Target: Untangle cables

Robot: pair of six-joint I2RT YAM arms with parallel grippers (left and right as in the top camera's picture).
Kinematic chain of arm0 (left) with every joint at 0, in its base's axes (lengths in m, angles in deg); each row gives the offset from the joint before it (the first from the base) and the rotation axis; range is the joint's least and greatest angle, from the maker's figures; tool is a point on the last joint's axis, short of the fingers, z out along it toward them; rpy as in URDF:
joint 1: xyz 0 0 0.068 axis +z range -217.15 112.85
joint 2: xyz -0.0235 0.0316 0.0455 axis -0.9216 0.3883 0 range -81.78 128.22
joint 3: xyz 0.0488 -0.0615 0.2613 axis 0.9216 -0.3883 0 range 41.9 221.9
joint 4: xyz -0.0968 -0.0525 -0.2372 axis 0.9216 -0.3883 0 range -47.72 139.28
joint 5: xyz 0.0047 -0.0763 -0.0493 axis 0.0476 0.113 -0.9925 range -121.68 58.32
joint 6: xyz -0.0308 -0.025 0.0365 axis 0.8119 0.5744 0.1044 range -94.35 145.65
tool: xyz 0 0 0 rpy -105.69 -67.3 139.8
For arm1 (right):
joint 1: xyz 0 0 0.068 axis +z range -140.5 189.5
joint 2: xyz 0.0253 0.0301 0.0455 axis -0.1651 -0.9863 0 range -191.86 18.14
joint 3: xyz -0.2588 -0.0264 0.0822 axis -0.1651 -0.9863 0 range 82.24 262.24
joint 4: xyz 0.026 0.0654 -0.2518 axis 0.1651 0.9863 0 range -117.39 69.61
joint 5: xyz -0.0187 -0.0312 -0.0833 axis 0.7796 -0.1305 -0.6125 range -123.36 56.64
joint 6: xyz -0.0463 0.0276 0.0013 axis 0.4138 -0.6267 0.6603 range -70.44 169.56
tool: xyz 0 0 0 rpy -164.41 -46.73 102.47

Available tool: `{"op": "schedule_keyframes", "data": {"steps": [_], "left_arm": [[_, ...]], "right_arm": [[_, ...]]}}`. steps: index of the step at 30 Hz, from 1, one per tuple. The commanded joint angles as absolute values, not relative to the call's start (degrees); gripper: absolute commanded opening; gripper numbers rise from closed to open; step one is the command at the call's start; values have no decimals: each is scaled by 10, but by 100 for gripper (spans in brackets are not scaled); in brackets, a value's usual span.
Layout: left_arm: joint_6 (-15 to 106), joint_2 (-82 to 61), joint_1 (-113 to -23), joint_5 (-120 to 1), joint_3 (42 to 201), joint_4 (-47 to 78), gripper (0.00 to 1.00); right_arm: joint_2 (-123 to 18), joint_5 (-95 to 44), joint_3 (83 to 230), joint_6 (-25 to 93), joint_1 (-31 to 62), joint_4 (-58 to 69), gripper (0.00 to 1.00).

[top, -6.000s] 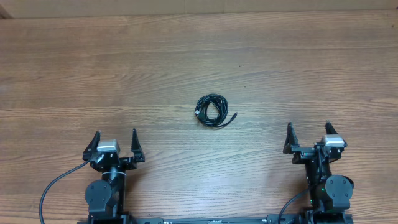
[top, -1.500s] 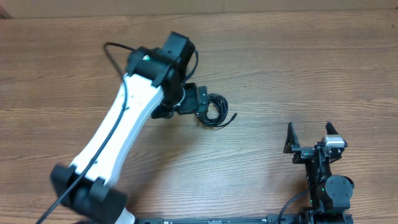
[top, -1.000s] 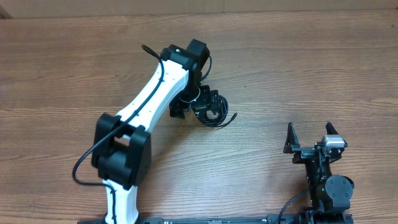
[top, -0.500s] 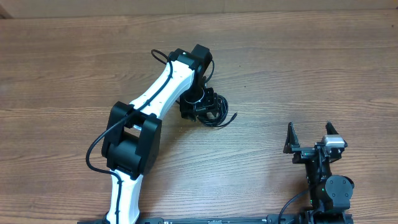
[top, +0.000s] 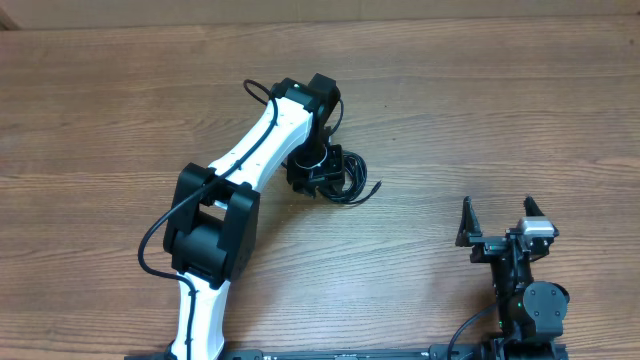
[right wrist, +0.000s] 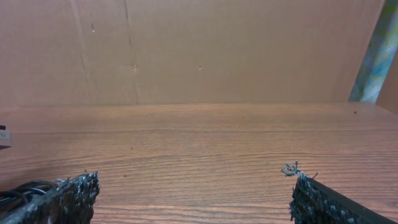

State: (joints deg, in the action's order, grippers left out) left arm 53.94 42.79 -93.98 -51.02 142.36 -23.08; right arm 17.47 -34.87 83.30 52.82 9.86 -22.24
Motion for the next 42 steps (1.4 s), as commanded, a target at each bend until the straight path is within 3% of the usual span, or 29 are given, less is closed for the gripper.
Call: {"op": "schedule_keyframes", "data": {"steps": [1, 3, 14, 16, 23, 27, 39, 42], "left_arm": [[524, 438, -941, -507, 1435, -227, 47], [525, 438, -940, -507, 1435, -219, 41], [527, 438, -933, -489, 1435, -177, 32], [527, 438, -931, -489, 1436, -177, 26], [524, 438, -902, -496, 1465, -259, 20], [517, 438, -878, -501, 1518, -338, 4], [463, 436, -843, -604, 1751, -476, 4], [463, 425, -849, -605, 1781, -475, 8]], "right_arm": [[180, -352, 828, 530, 98, -225, 100], [180, -352, 828, 530, 98, -225, 100], [180, -352, 828, 530, 98, -225, 100], [180, -352, 828, 530, 98, -225, 100], [180, -352, 828, 530, 98, -225, 100], [180, -352, 828, 530, 98, -225, 100], [180, -352, 828, 530, 98, -225, 100], [180, -352, 828, 530, 98, -225, 100]]}}
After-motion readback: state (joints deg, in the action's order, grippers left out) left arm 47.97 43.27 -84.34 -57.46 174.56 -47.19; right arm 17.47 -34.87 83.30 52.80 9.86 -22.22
